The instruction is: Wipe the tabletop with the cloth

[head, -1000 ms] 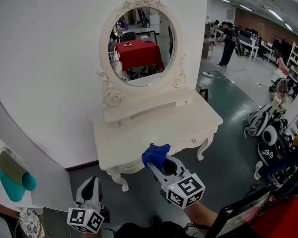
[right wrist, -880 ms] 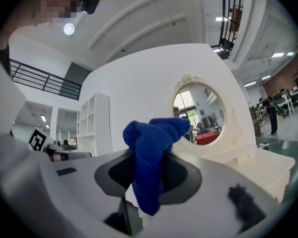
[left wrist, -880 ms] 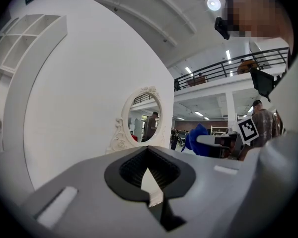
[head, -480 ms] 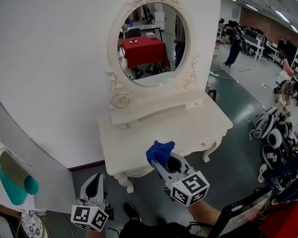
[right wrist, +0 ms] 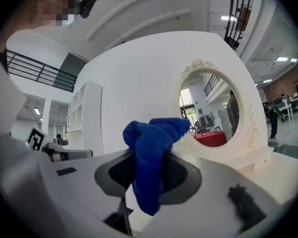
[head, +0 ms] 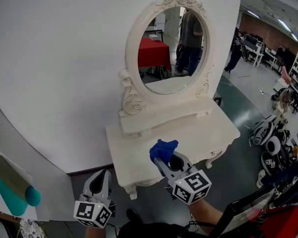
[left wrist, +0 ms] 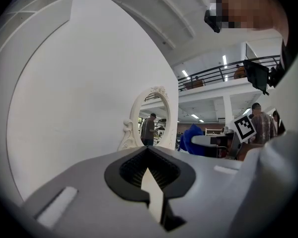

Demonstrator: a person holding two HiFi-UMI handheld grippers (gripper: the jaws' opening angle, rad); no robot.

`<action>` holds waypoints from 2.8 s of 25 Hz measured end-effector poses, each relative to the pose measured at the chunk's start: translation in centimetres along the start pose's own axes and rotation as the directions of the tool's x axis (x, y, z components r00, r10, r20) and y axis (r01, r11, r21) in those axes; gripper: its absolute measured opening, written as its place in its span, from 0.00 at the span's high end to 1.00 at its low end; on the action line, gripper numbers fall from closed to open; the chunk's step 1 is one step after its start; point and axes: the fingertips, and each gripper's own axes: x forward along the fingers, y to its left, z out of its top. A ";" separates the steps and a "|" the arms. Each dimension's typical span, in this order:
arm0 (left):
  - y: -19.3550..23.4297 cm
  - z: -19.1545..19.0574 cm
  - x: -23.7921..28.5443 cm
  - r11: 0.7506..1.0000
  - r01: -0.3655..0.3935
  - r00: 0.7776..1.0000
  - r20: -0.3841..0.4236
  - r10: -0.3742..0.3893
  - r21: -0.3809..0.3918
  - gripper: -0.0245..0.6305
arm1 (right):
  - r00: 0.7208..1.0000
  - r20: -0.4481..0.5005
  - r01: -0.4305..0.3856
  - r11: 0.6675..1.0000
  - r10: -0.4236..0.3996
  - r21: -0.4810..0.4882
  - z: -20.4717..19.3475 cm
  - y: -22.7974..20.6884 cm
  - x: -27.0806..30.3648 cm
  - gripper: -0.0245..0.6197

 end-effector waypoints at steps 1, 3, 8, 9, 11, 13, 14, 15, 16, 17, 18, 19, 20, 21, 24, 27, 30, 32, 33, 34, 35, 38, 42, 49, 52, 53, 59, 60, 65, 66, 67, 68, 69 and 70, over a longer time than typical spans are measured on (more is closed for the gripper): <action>1.0 0.2 0.3 1.000 -0.001 1.000 0.000 0.001 -0.008 0.95 | 1.000 -0.002 0.003 1.000 -0.003 0.000 0.1 0.2 0.9 0.77; 2.9 0.5 0.7 1.000 -0.008 1.000 -0.007 0.008 -0.018 0.95 | 1.000 -0.005 0.008 1.000 -0.008 -0.002 0.2 0.5 2.7 0.77; 7.0 0.9 2.0 1.000 0.010 1.000 -0.009 -0.010 -0.008 0.95 | 1.000 -0.016 0.022 1.000 -0.023 -0.013 0.1 1.3 6.9 0.77; 7.8 1.0 2.2 1.000 0.015 1.000 -0.008 -0.015 -0.009 0.95 | 1.000 -0.019 0.023 1.000 -0.023 -0.013 0.1 1.5 7.8 0.77; 9.1 1.4 2.5 1.000 0.027 1.000 -0.005 -0.027 -0.004 0.95 | 1.000 -0.022 0.022 1.000 -0.022 -0.015 0.0 2.0 9.5 0.77; 10.4 1.5 2.9 0.999 0.033 0.999 -0.005 -0.033 0.002 0.95 | 0.999 -0.026 0.017 1.000 -0.017 -0.017 -0.1 2.5 11.2 0.77; 11.0 1.5 3.1 0.999 0.032 0.999 -0.007 -0.032 0.002 0.95 | 0.999 -0.033 0.011 1.000 -0.012 -0.016 -0.3 2.7 12.0 0.77; 11.5 1.5 3.3 1.000 0.029 1.000 -0.009 -0.029 -0.002 0.95 | 0.999 -0.043 0.003 1.000 -0.004 -0.016 -0.5 2.8 12.7 0.77; 11.9 1.4 3.4 1.000 0.026 1.000 -0.009 -0.026 -0.006 0.95 | 0.999 -0.053 -0.007 1.000 0.006 -0.016 -0.7 3.0 13.5 0.77; 12.3 1.4 3.6 1.000 0.022 1.000 -0.008 -0.022 -0.010 0.95 | 0.998 -0.063 -0.017 1.000 0.016 -0.018 -1.0 3.0 14.2 0.77; 12.6 1.3 3.9 1.000 0.016 1.000 -0.007 -0.016 -0.012 0.95 | 0.997 -0.069 -0.027 0.999 0.025 -0.020 -1.2 2.9 14.9 0.77; 13.1 1.1 4.3 1.000 0.008 1.000 -0.008 -0.009 -0.013 0.95 | 0.997 -0.073 -0.035 0.999 0.034 -0.022 -1.4 2.8 15.7 0.77; 13.5 0.9 4.7 1.000 -0.001 1.000 -0.012 0.000 -0.013 0.95 | 0.996 -0.077 -0.045 0.999 0.043 -0.022 -1.7 2.6 16.5 0.77; 13.8 0.6 5.1 1.000 -0.010 1.000 -0.019 0.010 -0.011 0.95 | 0.995 -0.083 -0.055 0.998 0.053 -0.022 -2.1 2.5 17.3 0.77; 14.7 -0.1 6.1 0.999 -0.040 0.999 -0.036 0.040 -0.004 0.95 | 0.989 -0.119 -0.097 0.995 0.094 -0.018 -3.4 2.1 19.6 0.77; 15.8 -0.6 7.0 0.997 -0.077 0.996 -0.038 0.075 -0.030 0.95 | 0.979 -0.155 -0.137 0.990 0.134 -0.013 -4.5 1.7 21.7 0.77; 17.3 -1.1 7.7 0.992 -0.114 0.993 -0.033 0.112 -0.054 0.95 | 0.967 -0.190 -0.179 0.984 0.172 -0.017 -5.8 1.5 23.9 0.77; 18.0 -1.8 8.2 0.990 -0.134 0.990 -0.046 0.132 -0.048 0.95 | 0.955 -0.223 -0.205 0.979 0.197 -0.016 -7.1 1.5 25.5 0.77; 18.3 -2.3 8.5 0.989 -0.142 0.989 -0.058 0.139 -0.043 0.95 | 0.948 -0.242 -0.217 0.976 0.207 -0.014 -7.9 1.4 26.3 0.77; 18.6 -2.8 8.9 0.988 -0.150 0.987 -0.069 0.147 -0.039 0.95 | 0.940 -0.263 -0.227 0.974 0.216 -0.012 -8.9 1.4 27.0 0.77; 18.8 -3.3 9.3 0.987 -0.157 0.985 -0.079 0.154 -0.035 0.95 | 0.932 -0.285 -0.237 0.972 0.224 -0.009 -10.0 1.3 27.7 0.77; 19.6 -4.9 10.3 0.985 -0.171 0.980 -0.102 0.168 -0.025 0.95 | 0.903 -0.353 -0.261 0.965 0.245 0.005 -13.4 1.1 29.5 0.77; 20.8 -7.0 11.5 0.982 -0.188 0.975 -0.127 0.183 -0.031 0.95 | 0.867 -0.421 -0.285 0.958 0.268 0.023 -17.2 1.2 31.2 0.77; 22.1 -10.3 12.9 0.982 -0.179 0.974 -0.151 0.168 -0.061 0.95 | 0.806 -0.527 -0.297 0.954 0.269 0.033 -23.6 1.1 33.5 0.77; 23.0 -11.6 13.0 0.977 -0.199 0.967 -0.175 0.185 -0.070 0.95 | 0.781 -0.569 -0.289 0.957 0.257 0.036 -26.0 0.9 34.7 0.77; 23.2 -11.9 13.0 0.977 -0.203 0.965 -0.184 0.187 -0.070 0.95 | 0.772 -0.584 -0.287 0.957 0.253 0.034 -26.8 0.8 35.1 0.77; 23.4 -12.9 12.1 0.975 -0.209 0.960 -0.209 0.188 -0.081 0.95 | 0.727 -0.658 -0.250 0.968 0.199 0.016 -31.1 0.0 37.0 0.76; 23.3 -13.1 12.0 0.975 -0.207 0.959 -0.213 0.186 -0.082 0.95 | 0.717 -0.673 -0.239 0.971 0.185 0.012 -31.8 -0.2 37.1 0.77; 23.0 -14.0 11.2 0.976 -0.196 0.958 -0.231 0.170 -0.094 0.95 | 0.666 -0.730 -0.208 0.978 0.154 0.016 -34.5 -0.5 36.4 0.76; 23.0 -14.1 11.0 0.976 -0.194 0.958 -0.233 0.167 -0.098 0.95 | 0.663 -0.733 -0.211 0.977 0.152 0.011 -34.7 -0.4 36.1 0.76; 22.9 -14.2 10.9 0.976 -0.192 0.958 -0.234 0.164 -0.101 0.95 | 0.660 -0.736 -0.217 0.976 0.150 0.005 -34.8 -0.3 35.8 0.76; 22.9 -14.3 10.9 0.976 -0.189 0.959 -0.234 0.161 -0.105 0.95 | 0.656 -0.739 -0.223 0.975 0.151 0.001 -34.9 -0.2 35.4 0.76; 22.8 -14.3 10.8 0.977 -0.186 0.960 -0.234 0.157 -0.108 0.95 | 0.652 -0.743 -0.227 0.974 0.153 0.002 -35.0 0.0 34.9 0.76; 22.7 -14.3 10.8 0.977 -0.183 0.960 -0.232 0.154 -0.110 0.95 | 0.647 -0.746 -0.229 0.973 0.158 0.007 -35.1 0.2 34.3 0.76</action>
